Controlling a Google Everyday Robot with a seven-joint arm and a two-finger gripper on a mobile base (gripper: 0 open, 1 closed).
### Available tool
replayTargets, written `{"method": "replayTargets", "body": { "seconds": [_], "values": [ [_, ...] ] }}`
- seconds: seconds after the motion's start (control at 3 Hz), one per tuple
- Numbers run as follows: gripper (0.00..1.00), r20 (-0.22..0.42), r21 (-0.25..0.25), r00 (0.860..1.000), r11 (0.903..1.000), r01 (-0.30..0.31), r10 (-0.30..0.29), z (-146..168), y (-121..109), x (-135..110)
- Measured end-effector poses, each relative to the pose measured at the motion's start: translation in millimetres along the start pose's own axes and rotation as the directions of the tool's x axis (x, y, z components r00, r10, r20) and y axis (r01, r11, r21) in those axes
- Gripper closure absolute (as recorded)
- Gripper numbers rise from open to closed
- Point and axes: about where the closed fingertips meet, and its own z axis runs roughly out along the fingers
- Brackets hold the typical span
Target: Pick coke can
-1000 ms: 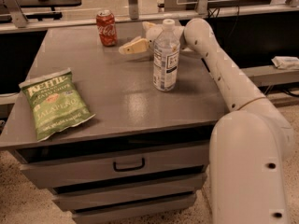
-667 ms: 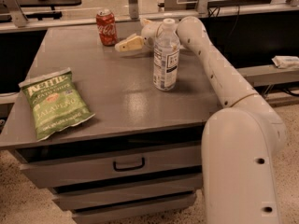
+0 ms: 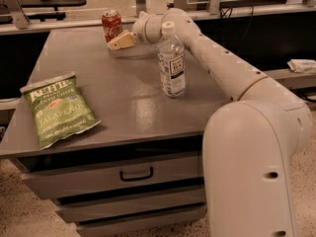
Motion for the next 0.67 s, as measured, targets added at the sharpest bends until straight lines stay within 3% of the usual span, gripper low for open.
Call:
{"method": "replayTargets", "body": {
  "seconds": [0.33, 0.67],
  "values": [
    [0.0, -0.003, 0.027, 1.0, 0.9996, -0.001, 0.001, 12.0, 6.5, -4.4],
    [0.0, 0.018, 0.017, 0.999, 0.9994, -0.03, 0.03, 19.8, 8.7, -6.6]
  ]
}}
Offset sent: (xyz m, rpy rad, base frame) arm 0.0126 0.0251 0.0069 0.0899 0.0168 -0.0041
